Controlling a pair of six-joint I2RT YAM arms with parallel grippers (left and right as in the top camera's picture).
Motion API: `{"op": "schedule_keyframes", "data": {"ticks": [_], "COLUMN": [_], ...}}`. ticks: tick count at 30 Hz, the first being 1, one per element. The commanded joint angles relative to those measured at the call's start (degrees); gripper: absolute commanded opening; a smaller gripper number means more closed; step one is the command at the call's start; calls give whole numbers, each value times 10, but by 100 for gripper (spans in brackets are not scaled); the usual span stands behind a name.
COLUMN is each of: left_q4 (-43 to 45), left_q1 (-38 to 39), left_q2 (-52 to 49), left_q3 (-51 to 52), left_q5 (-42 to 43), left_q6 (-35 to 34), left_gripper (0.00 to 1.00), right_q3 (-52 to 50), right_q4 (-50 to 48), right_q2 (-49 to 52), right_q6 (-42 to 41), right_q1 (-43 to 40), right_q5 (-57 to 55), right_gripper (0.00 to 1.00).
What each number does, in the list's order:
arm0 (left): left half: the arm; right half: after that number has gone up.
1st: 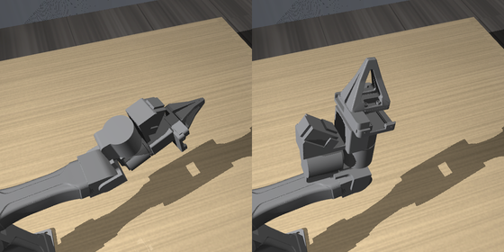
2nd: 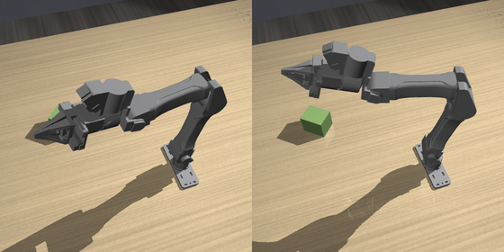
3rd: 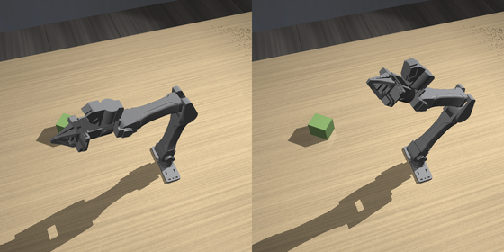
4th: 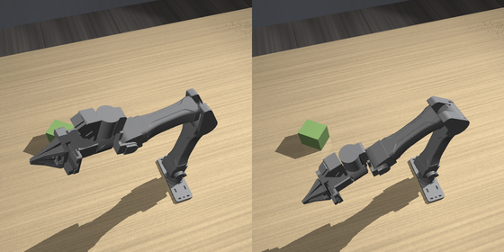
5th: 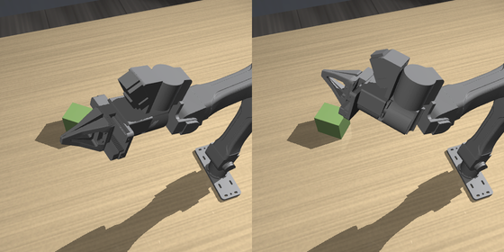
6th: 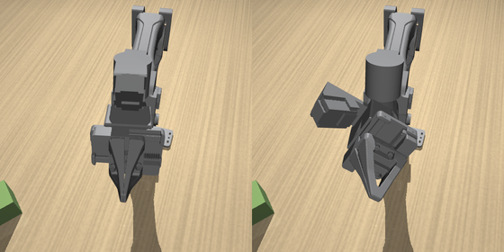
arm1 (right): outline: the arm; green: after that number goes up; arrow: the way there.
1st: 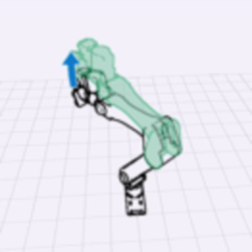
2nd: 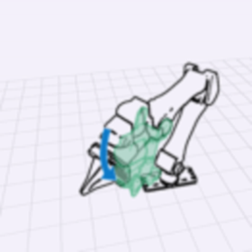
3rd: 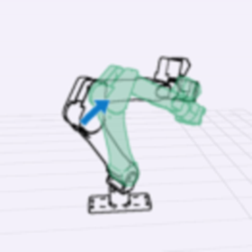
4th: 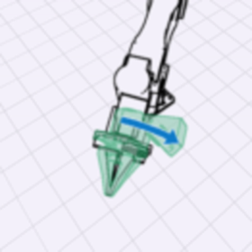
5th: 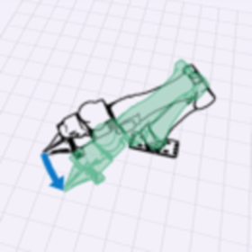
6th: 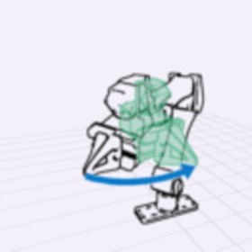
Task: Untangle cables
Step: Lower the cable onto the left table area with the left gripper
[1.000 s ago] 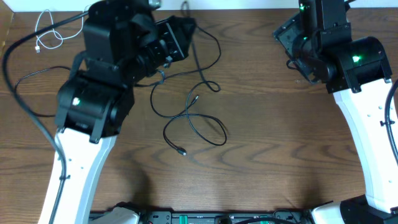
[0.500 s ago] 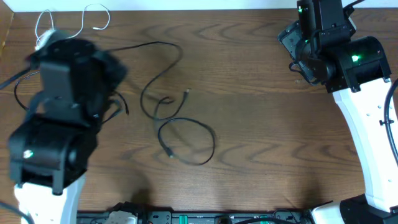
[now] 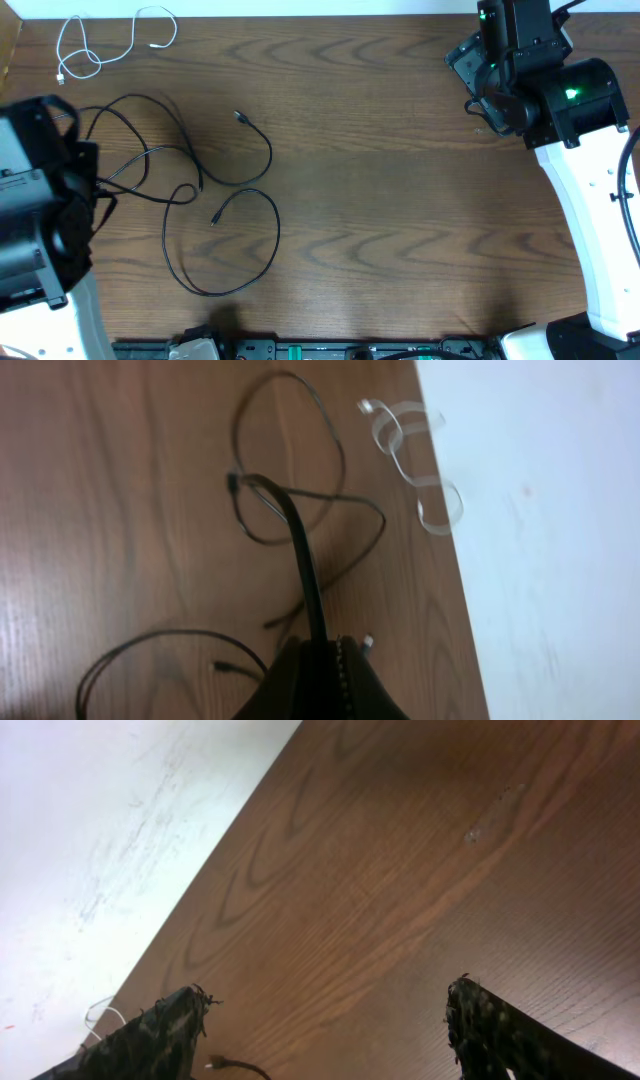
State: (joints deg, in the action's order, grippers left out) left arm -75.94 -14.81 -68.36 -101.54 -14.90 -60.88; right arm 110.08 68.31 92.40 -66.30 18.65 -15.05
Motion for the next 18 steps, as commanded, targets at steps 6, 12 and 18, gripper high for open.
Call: {"op": "schedule_keyframes", "data": {"ticks": [6,12,18], "left_q4": [-2,15,47], "left_q1": [-125,-189,-231], "left_q2": [-44,-98,-172], "left_q3": [-3,-3,-3], "left_q5": [-55,-104,-147], "left_q6": [26,26,26], "left_gripper": [8,8,8], "right_q3": [2,2,2], "right_q4": [-2,-10,-14], "right_q2": [3,3,3], "right_q6": [8,8,8], "right_q1": [-2,-2,-2], "right_q5": [-14,-14,-14], "right_gripper": [77,77,77]}}
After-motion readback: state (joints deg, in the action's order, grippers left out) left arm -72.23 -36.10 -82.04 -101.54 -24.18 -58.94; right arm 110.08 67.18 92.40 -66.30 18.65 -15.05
